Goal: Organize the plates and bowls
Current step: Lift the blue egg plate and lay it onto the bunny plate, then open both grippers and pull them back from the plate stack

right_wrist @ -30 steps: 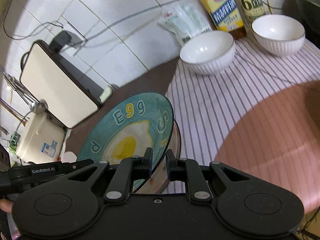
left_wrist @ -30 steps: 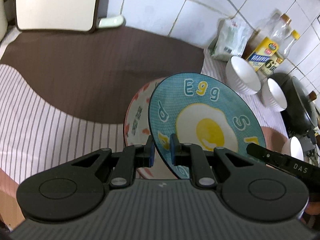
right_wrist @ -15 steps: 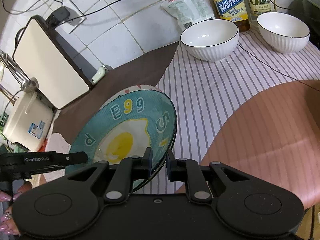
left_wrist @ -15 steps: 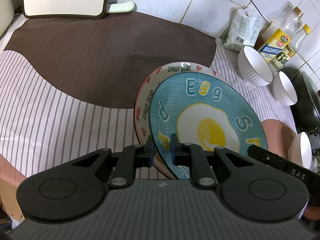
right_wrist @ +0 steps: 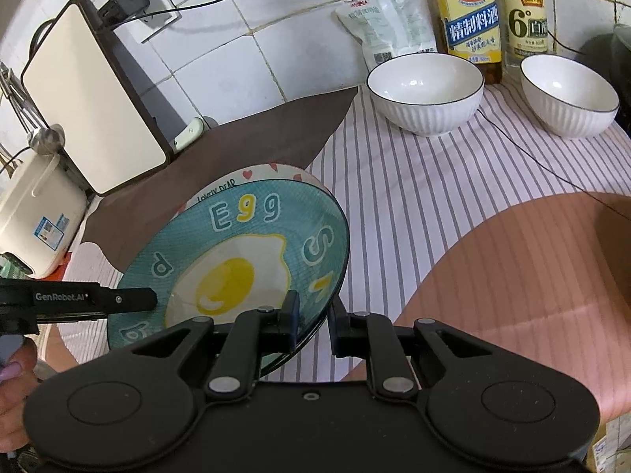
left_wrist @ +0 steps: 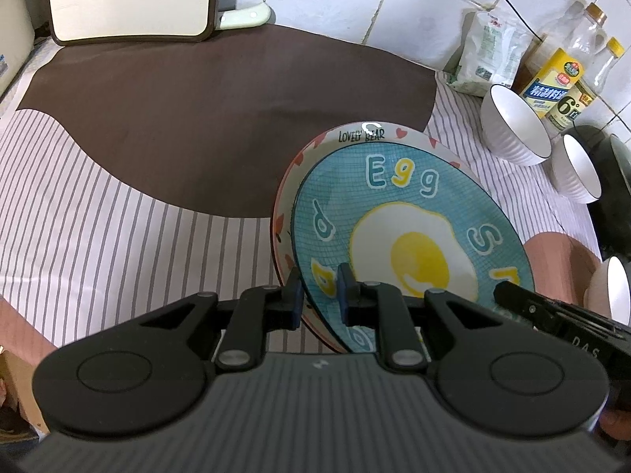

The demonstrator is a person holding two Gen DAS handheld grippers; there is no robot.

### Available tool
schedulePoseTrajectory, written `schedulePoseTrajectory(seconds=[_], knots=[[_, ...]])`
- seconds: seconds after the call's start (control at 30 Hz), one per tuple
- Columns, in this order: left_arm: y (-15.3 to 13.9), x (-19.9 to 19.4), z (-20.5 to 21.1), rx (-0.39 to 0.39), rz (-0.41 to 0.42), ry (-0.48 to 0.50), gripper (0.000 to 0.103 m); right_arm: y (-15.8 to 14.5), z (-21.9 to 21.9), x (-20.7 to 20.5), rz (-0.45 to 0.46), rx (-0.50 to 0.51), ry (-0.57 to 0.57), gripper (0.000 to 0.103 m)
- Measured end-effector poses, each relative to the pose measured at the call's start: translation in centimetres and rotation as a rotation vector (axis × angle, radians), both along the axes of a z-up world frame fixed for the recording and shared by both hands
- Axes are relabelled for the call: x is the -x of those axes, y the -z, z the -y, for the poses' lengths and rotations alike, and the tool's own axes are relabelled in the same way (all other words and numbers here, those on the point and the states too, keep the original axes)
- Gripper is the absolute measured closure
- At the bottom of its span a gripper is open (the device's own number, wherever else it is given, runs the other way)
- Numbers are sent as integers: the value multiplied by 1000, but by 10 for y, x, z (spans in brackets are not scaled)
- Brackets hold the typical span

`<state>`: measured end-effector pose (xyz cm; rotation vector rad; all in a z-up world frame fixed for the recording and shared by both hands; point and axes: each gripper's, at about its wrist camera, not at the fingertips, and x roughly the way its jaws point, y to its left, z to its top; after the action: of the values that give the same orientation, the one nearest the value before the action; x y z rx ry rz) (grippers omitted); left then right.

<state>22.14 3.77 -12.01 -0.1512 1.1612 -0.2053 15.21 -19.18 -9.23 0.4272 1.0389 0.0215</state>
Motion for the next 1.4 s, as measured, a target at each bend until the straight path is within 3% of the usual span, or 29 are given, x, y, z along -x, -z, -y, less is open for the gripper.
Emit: schedulePoseTrajectory(seconds=[0.5, 0.8, 0.87, 0.93, 1.1, 1.4], knots=[[0, -4, 12, -80, 11, -38, 84, 4, -23, -2, 57, 153, -64, 69], [1, 1, 22, -149, 91, -45, 80, 10, -33, 0, 108, 232, -90, 63], [2, 4, 27, -184, 120, -46, 77, 11, -34, 0, 112, 243, -89, 63], [7, 4, 37, -283, 131, -38, 75, 13, -36, -1, 106, 255, -89, 63], [16, 11, 45, -335, 166, -3, 74, 16, -36, 2, 129, 251, -72, 63], [2, 19, 39, -287, 126, 11, 65, -4, -31, 14, 125, 261, -107, 63]])
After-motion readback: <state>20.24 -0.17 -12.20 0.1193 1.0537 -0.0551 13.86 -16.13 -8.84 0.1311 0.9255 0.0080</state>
